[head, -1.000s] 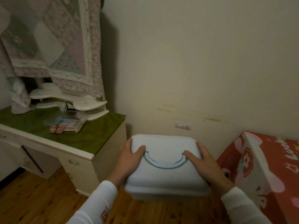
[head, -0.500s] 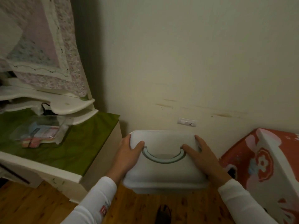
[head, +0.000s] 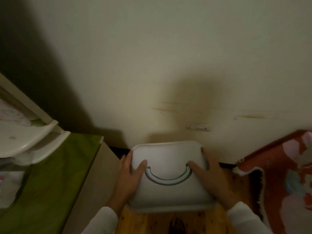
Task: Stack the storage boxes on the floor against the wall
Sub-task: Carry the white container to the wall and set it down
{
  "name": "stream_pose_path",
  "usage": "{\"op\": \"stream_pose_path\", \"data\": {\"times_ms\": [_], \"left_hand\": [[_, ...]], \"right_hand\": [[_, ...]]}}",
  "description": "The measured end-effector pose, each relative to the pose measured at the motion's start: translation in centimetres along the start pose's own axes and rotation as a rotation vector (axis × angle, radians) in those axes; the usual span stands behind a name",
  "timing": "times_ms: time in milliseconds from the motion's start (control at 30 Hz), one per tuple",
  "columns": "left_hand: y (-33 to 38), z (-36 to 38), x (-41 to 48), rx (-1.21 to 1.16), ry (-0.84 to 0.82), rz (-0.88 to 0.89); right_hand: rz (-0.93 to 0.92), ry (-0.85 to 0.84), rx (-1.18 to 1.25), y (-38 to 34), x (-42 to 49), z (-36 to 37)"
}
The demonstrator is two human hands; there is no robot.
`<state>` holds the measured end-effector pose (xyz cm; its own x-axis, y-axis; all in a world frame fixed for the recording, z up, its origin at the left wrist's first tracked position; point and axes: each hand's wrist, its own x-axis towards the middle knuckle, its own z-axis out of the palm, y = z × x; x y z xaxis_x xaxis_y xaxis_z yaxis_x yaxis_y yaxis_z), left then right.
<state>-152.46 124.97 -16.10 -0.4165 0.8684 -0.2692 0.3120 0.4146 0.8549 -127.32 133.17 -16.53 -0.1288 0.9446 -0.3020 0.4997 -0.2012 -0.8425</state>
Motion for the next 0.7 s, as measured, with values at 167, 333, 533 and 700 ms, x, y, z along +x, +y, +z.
{"op": "stream_pose_path", "data": {"times_ms": [167,333,533,700], "left_hand": [[-2.9,1.8,5.4,-0.003,-0.017,-0.046],[-9.0,3.6,11.5,-0.078,-0.104,-0.236],[-16.6,7.1,18.0,-0.125,-0.132,-0.318],[-24.9,10.2,23.6,-0.127,-0.175,-0.419]], "right_hand": [[0.066,-0.007,-0.010,2.4,5.2,2.6],[0.193,-0.015,-0.019,6.9,10.3,6.9],[0.314,0.039,0.017,13.3,15.0,12.2],[0.418,0.082,0.025,20.9,19.4,17.6]]}}
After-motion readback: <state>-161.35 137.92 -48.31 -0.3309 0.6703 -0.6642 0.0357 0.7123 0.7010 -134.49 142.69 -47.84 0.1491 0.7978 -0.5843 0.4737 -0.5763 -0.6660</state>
